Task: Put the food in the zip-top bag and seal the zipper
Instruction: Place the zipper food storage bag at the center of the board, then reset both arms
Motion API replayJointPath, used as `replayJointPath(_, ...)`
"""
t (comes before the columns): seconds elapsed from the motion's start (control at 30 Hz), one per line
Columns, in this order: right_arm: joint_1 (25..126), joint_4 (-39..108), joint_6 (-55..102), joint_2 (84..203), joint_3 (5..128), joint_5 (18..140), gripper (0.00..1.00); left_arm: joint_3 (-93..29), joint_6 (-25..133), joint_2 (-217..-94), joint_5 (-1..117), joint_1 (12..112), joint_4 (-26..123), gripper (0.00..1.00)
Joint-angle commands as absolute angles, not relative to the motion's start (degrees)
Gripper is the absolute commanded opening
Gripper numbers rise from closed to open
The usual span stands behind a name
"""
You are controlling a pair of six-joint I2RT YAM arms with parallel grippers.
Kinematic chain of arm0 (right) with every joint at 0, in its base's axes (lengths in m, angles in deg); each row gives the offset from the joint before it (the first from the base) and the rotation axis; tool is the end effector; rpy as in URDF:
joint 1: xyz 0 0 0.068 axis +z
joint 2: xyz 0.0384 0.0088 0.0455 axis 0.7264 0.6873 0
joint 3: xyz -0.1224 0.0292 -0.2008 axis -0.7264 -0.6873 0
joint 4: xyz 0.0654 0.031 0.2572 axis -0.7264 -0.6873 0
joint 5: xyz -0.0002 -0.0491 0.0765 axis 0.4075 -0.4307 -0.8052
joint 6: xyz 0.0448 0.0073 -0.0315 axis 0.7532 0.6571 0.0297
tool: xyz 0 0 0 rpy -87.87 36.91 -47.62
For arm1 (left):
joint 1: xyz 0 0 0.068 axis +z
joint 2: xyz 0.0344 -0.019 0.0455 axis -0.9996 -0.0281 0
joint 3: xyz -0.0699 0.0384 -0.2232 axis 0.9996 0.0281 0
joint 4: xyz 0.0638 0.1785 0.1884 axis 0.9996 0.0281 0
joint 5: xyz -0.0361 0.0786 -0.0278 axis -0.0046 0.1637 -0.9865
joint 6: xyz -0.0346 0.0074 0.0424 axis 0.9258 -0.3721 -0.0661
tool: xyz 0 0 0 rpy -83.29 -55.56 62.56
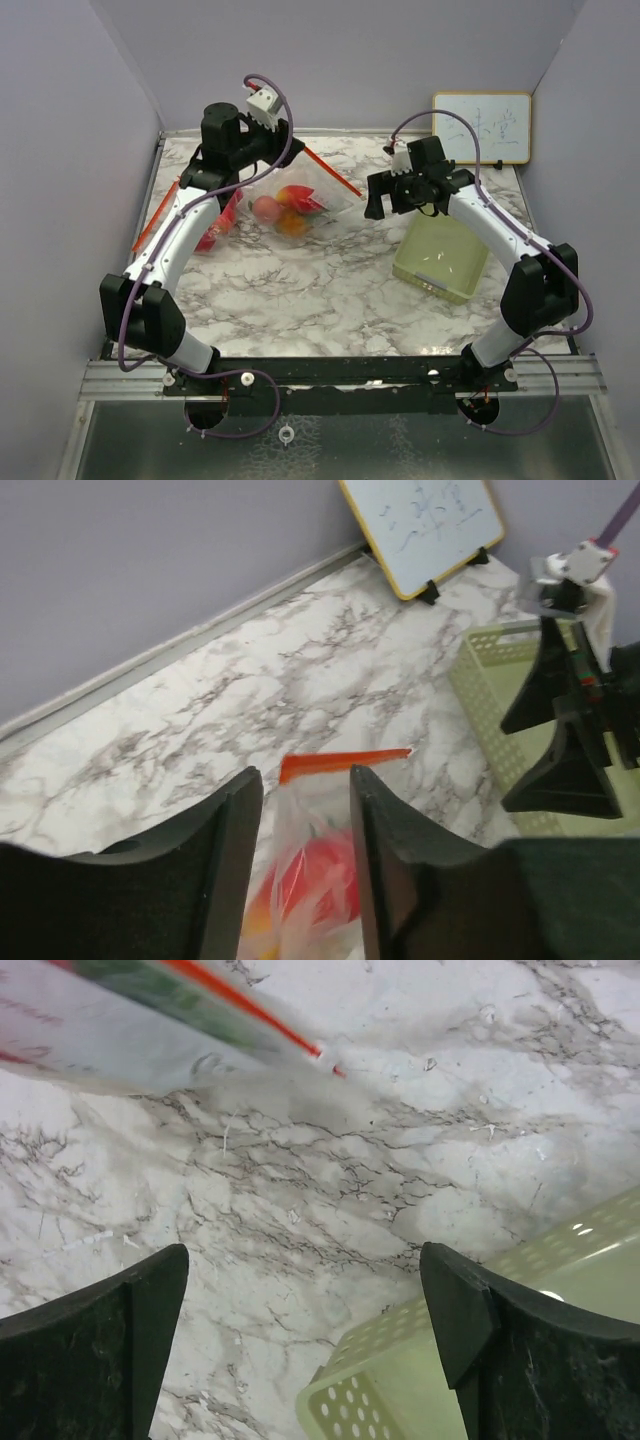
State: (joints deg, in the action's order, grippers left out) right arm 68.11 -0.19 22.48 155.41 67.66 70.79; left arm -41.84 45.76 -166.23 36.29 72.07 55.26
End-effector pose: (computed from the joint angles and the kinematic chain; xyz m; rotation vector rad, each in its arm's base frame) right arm 0.3296 0.1415 0.2414 -0.4672 2.4591 0.5541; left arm 0.3464 -0.1210 0.3624 0.5887 1.6568 -0.6952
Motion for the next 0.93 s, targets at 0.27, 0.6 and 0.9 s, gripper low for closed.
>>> replayJointPath(0.27, 68.0, -2.5, 24.9, 154.7, 77.3, 75.6, 0.99, -50.7, 61.4, -168.9, 70.9, 72.7, 74.7, 0.99)
replayJointPath(0.6, 68.0, -2.8, 25.4, 155.7, 78.0, 75.6, 0.99, -52.2, 66.6, -171.7, 96.7, 72.6, 81.7, 0.99)
replayJointPath(0.9, 68.0, -2.8, 25.6, 156.7, 79.4, 77.1, 0.99, -53.2, 65.1, -174.0, 95.0, 72.6, 81.5, 0.99)
